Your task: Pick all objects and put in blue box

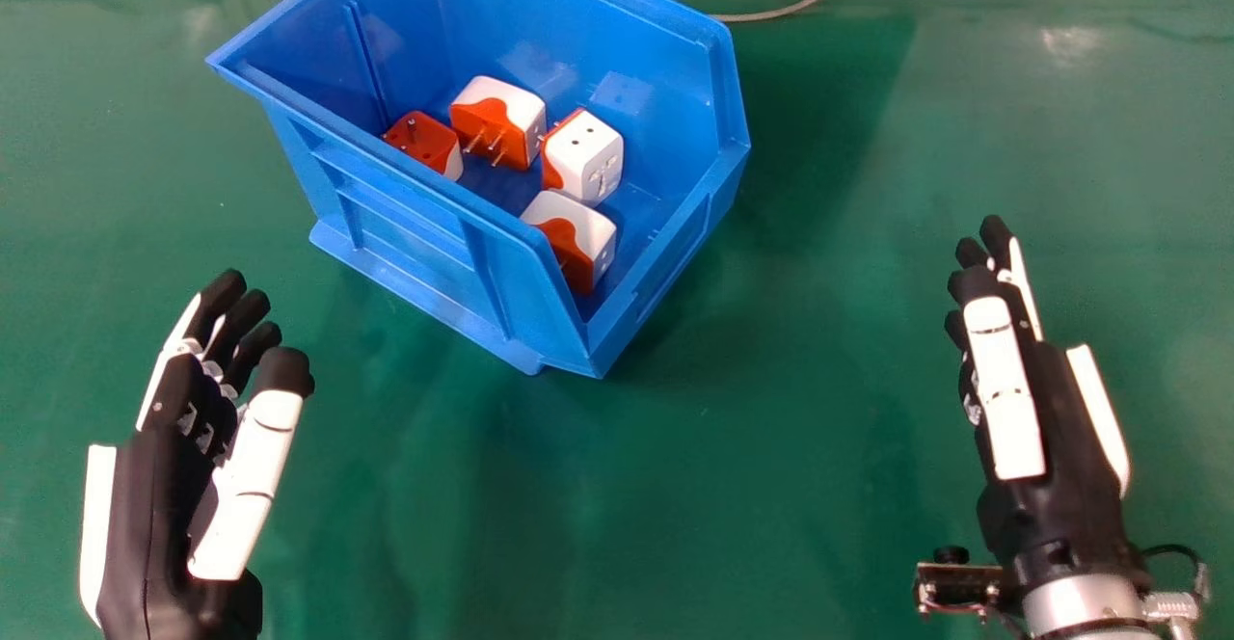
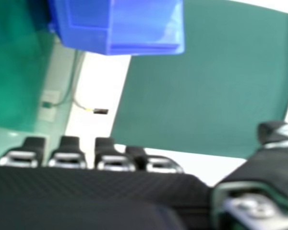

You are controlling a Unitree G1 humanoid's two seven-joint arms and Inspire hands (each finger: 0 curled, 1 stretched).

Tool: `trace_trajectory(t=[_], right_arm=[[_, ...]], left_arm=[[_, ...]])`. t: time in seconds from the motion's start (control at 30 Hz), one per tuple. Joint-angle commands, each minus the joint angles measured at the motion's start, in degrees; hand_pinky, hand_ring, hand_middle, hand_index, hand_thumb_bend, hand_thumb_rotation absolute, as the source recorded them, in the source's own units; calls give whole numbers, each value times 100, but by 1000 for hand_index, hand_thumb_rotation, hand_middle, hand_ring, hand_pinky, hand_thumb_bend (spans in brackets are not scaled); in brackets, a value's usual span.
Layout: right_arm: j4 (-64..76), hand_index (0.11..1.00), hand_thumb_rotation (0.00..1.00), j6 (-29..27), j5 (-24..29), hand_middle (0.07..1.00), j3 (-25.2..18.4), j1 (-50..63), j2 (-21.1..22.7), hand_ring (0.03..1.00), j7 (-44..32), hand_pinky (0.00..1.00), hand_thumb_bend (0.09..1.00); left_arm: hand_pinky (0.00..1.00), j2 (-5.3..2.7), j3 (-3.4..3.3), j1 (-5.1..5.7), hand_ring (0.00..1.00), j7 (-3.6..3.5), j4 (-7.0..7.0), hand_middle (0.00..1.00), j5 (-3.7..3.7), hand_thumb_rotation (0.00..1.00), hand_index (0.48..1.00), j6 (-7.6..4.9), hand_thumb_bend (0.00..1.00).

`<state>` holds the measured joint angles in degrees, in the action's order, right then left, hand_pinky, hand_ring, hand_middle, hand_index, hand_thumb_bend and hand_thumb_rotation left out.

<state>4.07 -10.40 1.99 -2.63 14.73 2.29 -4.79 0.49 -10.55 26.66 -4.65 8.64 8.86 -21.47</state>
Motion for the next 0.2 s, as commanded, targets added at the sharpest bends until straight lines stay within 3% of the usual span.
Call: trace_trajectory(t=[0.0,0.1,0.17], right_arm=[[136,999,1000,-38,-50,1000,-41,-143,25,1000,83,1000,172],[140,995,1000,-41,-148,1000,-4,-193,35,1000,149,999,201],[193,991,1000,-20,-214,999,34,-163,16,1000,197,990,215]], left_arm=[[796,35,-31,-46,892,35,125,903,-60,578,890,-18,711],[808,-1,-30,-88,898,45,89,910,-36,585,895,-87,752],[812,-25,-37,-58,898,75,127,911,-30,587,894,-52,767]])
